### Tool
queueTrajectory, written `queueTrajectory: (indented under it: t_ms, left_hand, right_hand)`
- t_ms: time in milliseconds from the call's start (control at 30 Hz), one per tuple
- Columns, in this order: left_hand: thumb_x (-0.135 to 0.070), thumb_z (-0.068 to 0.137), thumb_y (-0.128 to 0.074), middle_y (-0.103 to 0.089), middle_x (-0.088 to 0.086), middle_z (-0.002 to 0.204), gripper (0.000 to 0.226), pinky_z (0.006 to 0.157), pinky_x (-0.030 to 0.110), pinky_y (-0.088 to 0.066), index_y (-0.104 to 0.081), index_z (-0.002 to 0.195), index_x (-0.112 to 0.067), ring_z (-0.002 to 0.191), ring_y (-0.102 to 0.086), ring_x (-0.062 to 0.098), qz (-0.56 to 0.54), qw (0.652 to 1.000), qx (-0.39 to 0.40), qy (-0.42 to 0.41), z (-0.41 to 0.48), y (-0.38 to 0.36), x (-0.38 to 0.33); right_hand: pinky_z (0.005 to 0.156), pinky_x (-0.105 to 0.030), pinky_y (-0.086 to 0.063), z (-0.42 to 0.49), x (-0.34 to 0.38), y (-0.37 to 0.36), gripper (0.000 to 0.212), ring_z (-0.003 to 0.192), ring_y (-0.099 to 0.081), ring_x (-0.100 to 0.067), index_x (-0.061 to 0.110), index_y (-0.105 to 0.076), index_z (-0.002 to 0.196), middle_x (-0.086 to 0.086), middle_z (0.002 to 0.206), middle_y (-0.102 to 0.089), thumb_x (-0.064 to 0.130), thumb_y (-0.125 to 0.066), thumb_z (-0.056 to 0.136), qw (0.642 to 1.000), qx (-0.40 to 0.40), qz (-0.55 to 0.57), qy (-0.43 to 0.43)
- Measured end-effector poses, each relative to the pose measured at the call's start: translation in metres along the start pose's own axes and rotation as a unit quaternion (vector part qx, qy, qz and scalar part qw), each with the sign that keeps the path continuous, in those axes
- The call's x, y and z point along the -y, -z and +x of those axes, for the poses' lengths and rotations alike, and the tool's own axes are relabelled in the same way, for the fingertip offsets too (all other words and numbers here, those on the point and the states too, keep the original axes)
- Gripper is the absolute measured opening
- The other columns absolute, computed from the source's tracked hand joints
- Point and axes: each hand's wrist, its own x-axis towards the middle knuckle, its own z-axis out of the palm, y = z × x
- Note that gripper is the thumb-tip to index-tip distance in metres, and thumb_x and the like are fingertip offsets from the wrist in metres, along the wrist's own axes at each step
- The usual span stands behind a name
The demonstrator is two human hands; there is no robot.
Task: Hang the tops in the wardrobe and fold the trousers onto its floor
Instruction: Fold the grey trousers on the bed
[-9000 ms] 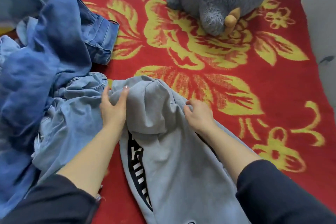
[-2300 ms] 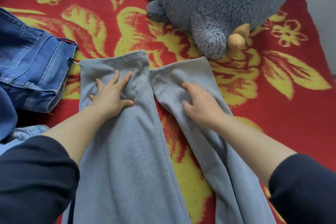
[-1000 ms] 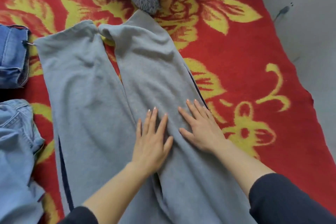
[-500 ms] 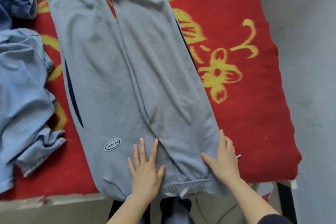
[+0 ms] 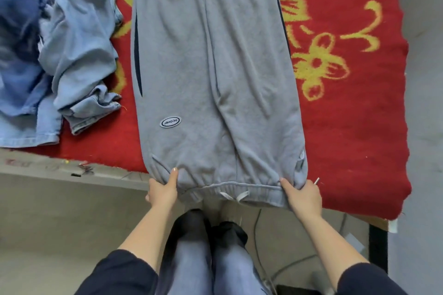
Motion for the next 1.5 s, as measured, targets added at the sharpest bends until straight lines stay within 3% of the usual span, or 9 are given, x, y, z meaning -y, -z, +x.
queueTrajectory:
  t_ms: [200,400,500,667,833,1000,1167,1333,1500]
  left_hand:
    - [-0.028,0.101,-0.042,-0.060,0.021,0.105,0.031,0.079,0.033,-0.037,-0.055,0.106,0.000,0.104,-0.056,0.035,-0.071,0.985,-0.092,-0.127,-0.012,0.026,0.018]
    - [-0.024,0.101,-0.043,-0.061,0.019,0.101,0.023,0.080,0.040,-0.047,-0.057,0.098,-0.006,0.091,-0.058,0.035,-0.025,0.999,-0.019,-0.039,-0.005,0.037,0.048]
    - [-0.023,0.098,-0.050,-0.066,0.016,0.100,0.021,0.087,0.052,-0.052,-0.061,0.102,-0.007,0.093,-0.062,0.035,-0.041,0.996,0.069,-0.038,0.002,0.047,0.050]
    - [-0.021,0.087,-0.067,-0.070,-0.006,0.079,0.005,0.064,0.031,-0.048,-0.069,0.083,-0.020,0.077,-0.061,0.016,-0.070,0.990,0.105,-0.071,-0.001,0.066,0.045]
    - [-0.023,0.091,-0.058,-0.066,0.001,0.081,0.013,0.070,0.030,-0.045,-0.064,0.081,-0.017,0.077,-0.059,0.017,-0.217,0.964,0.152,0.024,0.000,0.074,0.031]
    - [-0.038,0.097,-0.045,-0.075,-0.008,0.081,0.024,0.061,0.026,-0.048,-0.065,0.094,-0.025,0.072,-0.071,0.010,-0.264,0.942,0.188,0.081,0.007,0.083,0.026]
    - [-0.038,0.091,-0.059,-0.057,-0.002,0.095,0.032,0.072,0.026,-0.043,-0.045,0.119,-0.032,0.086,-0.057,0.011,-0.153,0.979,0.131,-0.042,0.021,0.088,0.019]
    - [-0.039,0.083,-0.068,-0.043,-0.003,0.107,0.029,0.081,0.027,-0.039,-0.055,0.105,-0.023,0.096,-0.048,0.013,0.074,0.974,0.028,-0.212,0.028,0.084,0.000]
    - [-0.039,0.085,-0.066,-0.045,-0.006,0.090,0.020,0.071,0.024,-0.033,-0.053,0.080,-0.024,0.089,-0.049,0.013,0.111,0.959,0.038,-0.259,0.046,0.083,-0.032]
  right_hand:
    - [0.067,-0.032,-0.037,0.000,0.006,0.015,0.017,0.072,-0.054,-0.028,0.010,-0.053,0.063,-0.006,0.065,-0.055,0.010,-0.067,0.075,0.986,-0.069,0.154,-0.020]
    - [0.068,-0.034,-0.039,-0.012,0.001,0.019,0.024,0.087,-0.055,-0.034,0.003,-0.054,0.087,-0.014,0.091,-0.059,0.000,-0.065,0.066,0.991,0.026,0.097,-0.094]
    - [0.072,-0.035,-0.041,-0.016,0.021,0.025,0.030,0.090,-0.056,-0.034,0.003,-0.055,0.098,-0.012,0.096,-0.060,0.005,-0.065,0.069,0.995,0.015,0.090,-0.044]
    - [0.061,-0.033,-0.041,-0.064,0.100,0.017,0.007,0.068,-0.054,-0.014,0.017,-0.059,0.078,0.003,0.073,-0.062,0.011,-0.060,0.075,0.968,-0.026,0.203,0.146]
    - [0.059,-0.016,-0.043,-0.139,0.165,-0.047,0.053,0.062,-0.052,0.002,0.033,-0.064,0.117,0.014,0.071,-0.064,0.015,-0.051,0.069,0.896,0.251,0.166,0.328]
    - [0.066,-0.017,-0.039,-0.151,0.152,-0.111,0.066,0.071,-0.048,-0.004,0.046,-0.038,0.140,0.016,0.073,-0.046,0.022,-0.054,0.081,0.844,0.466,-0.061,0.257]
    - [0.068,-0.017,-0.041,-0.127,0.156,-0.113,0.047,0.073,-0.056,-0.003,0.023,-0.062,0.126,0.009,0.077,-0.061,0.011,-0.049,0.083,0.899,0.337,-0.100,0.262]
    - [0.080,-0.026,-0.043,-0.098,0.209,-0.103,0.035,0.096,-0.062,-0.022,0.017,-0.068,0.114,-0.007,0.098,-0.068,0.011,-0.052,0.083,0.927,0.213,-0.097,0.292]
    - [0.088,-0.032,-0.045,-0.076,0.297,-0.126,0.038,0.105,-0.060,-0.024,0.012,-0.060,0.121,-0.007,0.107,-0.066,0.025,-0.058,0.086,0.932,0.151,-0.079,0.320]
